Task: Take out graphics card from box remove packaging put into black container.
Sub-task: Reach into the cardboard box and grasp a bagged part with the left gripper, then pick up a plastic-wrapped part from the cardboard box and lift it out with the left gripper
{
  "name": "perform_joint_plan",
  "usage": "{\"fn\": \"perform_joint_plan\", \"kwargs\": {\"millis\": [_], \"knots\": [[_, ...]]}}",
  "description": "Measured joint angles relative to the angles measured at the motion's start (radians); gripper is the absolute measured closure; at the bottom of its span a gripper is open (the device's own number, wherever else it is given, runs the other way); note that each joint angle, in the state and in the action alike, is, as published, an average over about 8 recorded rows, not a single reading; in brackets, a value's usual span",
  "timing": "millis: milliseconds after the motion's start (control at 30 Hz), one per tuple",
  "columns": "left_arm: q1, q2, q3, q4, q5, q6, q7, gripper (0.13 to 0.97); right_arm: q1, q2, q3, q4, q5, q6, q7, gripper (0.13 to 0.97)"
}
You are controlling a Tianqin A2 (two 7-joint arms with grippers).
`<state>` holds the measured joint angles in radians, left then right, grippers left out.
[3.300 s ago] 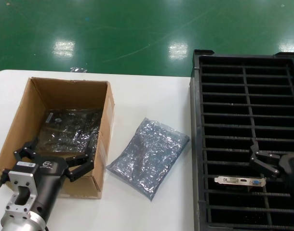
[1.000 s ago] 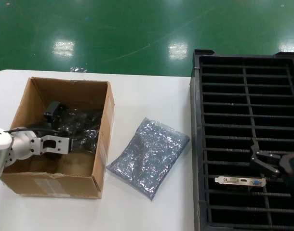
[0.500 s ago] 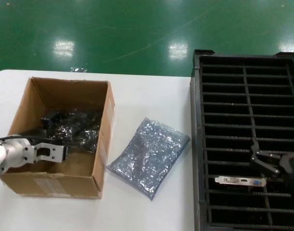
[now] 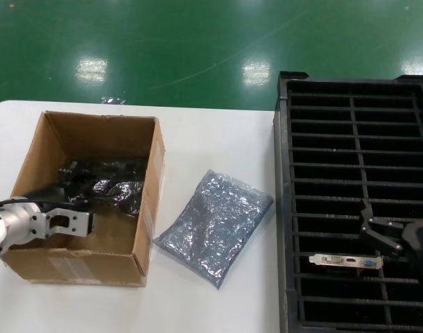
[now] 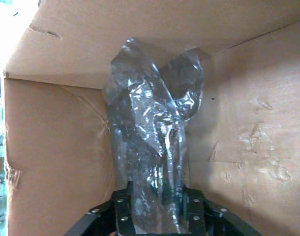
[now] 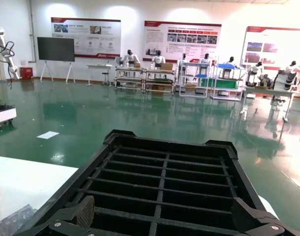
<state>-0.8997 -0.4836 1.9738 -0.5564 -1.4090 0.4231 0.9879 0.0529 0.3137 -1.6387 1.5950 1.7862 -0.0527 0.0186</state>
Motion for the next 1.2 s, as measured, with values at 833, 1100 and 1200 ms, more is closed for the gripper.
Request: {"fn": "perform_joint_plan", "kwargs": {"millis": [833,1100,1200], "knots": [[0.166,-0.143,-0.006,-0.41,0.255,-0.004,-0.444,0.939,0.0,0.0,0.0,0.0,0.0,0.0,0.0,0.129],[0.266,-0.192,-0.093,-0.623,0.379,0.016,-0.599,0.957,0.0,0.0,0.0,0.0,0.0,0.0,0.0,0.129],[0.32,-0.207,-0.149,-0.719,0.428,0.027,-0.656,0.958,0.0,0.0,0.0,0.0,0.0,0.0,0.0,0.129]]}}
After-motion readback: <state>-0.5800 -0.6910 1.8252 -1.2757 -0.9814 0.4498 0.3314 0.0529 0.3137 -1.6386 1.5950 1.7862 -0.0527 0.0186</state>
